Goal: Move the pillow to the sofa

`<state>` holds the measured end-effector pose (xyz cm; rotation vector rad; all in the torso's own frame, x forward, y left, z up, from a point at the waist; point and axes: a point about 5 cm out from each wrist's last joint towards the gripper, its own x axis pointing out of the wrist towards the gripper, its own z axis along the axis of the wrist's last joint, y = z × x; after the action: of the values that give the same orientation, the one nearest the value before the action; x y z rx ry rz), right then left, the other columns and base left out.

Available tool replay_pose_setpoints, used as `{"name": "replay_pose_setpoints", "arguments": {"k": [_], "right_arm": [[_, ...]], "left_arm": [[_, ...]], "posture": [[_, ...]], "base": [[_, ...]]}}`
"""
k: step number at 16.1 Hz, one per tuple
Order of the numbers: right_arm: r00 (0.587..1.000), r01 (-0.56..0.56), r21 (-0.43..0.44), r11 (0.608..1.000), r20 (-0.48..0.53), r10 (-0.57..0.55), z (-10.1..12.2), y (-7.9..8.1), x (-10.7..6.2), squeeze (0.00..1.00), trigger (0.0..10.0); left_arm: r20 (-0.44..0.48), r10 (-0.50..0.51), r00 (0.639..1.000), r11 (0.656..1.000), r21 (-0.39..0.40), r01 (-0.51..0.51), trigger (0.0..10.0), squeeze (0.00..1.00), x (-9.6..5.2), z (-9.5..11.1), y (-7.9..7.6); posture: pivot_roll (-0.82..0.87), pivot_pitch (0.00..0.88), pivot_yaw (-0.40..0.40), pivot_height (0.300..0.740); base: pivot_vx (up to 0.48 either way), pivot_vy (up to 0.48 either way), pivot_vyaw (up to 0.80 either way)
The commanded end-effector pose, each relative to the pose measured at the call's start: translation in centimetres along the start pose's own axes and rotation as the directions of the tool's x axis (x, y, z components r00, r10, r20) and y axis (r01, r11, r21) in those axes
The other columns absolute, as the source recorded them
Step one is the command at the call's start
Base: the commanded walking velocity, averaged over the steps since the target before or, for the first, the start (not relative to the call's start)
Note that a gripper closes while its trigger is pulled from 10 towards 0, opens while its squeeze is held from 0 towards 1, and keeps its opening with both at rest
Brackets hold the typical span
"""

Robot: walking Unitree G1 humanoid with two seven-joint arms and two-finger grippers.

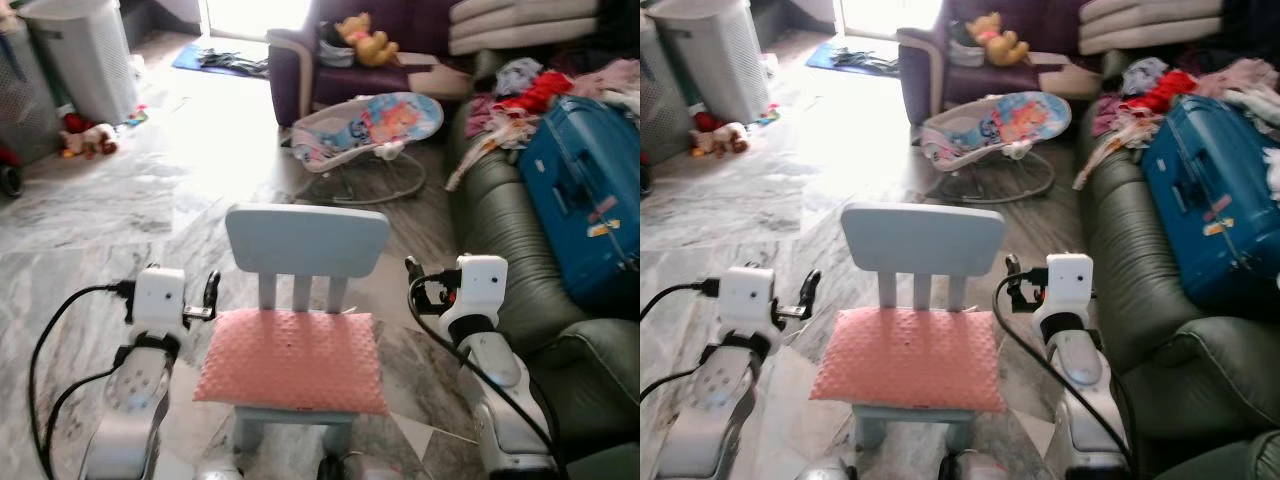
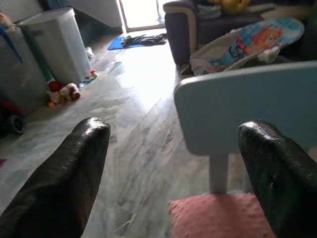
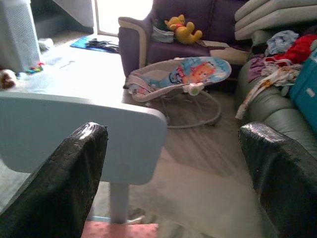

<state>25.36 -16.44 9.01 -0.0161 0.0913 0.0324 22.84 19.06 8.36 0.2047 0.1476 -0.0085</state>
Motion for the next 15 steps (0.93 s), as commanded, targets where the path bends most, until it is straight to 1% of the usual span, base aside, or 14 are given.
{"name": "replay_pose_setpoints", "arguments": {"k": [1, 2, 3, 4, 6, 7, 8, 11, 13, 15], "right_arm": [[0.999, 0.047, 0.002, 0.999, 0.011, -0.047, 0.3, -0.7, -0.3, 0.0, 10.0], [0.997, 0.077, 0.012, 0.997, -0.003, -0.077, 0.1, -1.4, -0.5, 0.0, 10.0], [0.995, 0.095, -0.01, 0.995, 0.002, -0.095, 0.1, -1.9, -0.6, 0.0, 10.0], [0.994, 0.106, 0.0, 0.994, 0.012, -0.106, 0.2, -2.4, -0.6, 0.0, 10.0], [0.994, 0.113, 0.007, 0.994, 0.0, -0.113, 0.0, -2.4, -0.6, 0.0, 10.0], [0.995, 0.101, 0.019, 0.995, -0.013, -0.101, -0.1, -2.2, -0.6, 0.0, 10.0], [0.995, 0.098, 0.023, 0.995, -0.021, -0.098, -0.2, -2.1, -0.7, 0.0, 10.0], [0.995, 0.1, 0.032, 0.994, -0.029, -0.099, -0.4, -2.2, -0.6, 0.0, 10.0], [0.995, 0.096, 0.035, 0.995, -0.028, -0.095, -0.4, -2.1, -0.6, 0.0, 10.0], [0.996, 0.086, 0.038, 0.996, -0.026, -0.085, -0.4, -2.1, -0.6, 0.0, 10.0]], "left_arm": [[0.038, -0.007, 0.999, 0.999, 0.033, 0.005, 10.0, 0.0, -0.2, 0.7, 0.1], [0.026, 0.05, 0.998, 0.993, 0.106, -0.052, 10.0, 0.0, -0.1, 0.4, 0.4], [0.032, 0.049, 0.998, 0.987, 0.153, -0.054, 10.0, 0.0, -0.1, 0.4, 0.5], [0.035, 0.048, 0.998, 0.99, 0.128, -0.052, 10.0, 0.0, -0.2, 0.6, 0.4], [0.04, 0.044, 0.998, 0.993, 0.107, -0.048, 10.0, 0.0, -0.4, 0.6, 0.0], [0.042, 0.029, 0.999, 0.995, 0.092, -0.033, 10.0, 0.0, -0.5, 0.5, -0.3], [0.045, 0.026, 0.999, 0.995, 0.09, -0.03, 10.0, 0.0, -0.5, 0.6, -0.4], [0.05, 0.032, 0.998, 0.995, 0.092, -0.037, 10.0, 0.0, -0.2, 0.7, -0.4], [0.056, 0.031, 0.998, 0.995, 0.094, -0.036, 10.0, 0.0, -0.2, 0.8, -0.5], [0.057, 0.062, 0.996, 0.99, 0.121, -0.068, 10.0, 0.0, -0.2, 0.7, -0.1]], "posture": [[0.03, 0.0, -0.05, 0.74], [0.03, 0.0, -0.054, 0.74], [0.03, 0.0, -0.056, 0.74], [0.04, 0.0, -0.06, 0.74], [0.04, 0.0, -0.061, 0.74], [0.04, 0.0, -0.065, 0.74], [0.04, 0.0, -0.067, 0.74], [0.04, 0.0, -0.066, 0.74], [0.04, 0.0, -0.066, 0.74], [0.03, 0.0, -0.066, 0.74]], "base": [[0.0, 0.0, 0.0], [0.0, 0.0, 0.0], [0.0, 0.0, 0.0], [0.0, 0.0, 0.0], [0.0, 0.0, 0.0], [0.0, 0.0, 0.0], [0.0, 0.0, 0.0], [0.0, 0.0, -0.8], [0.0, 0.0, 0.0], [0.0, 0.0, 0.0]]}}
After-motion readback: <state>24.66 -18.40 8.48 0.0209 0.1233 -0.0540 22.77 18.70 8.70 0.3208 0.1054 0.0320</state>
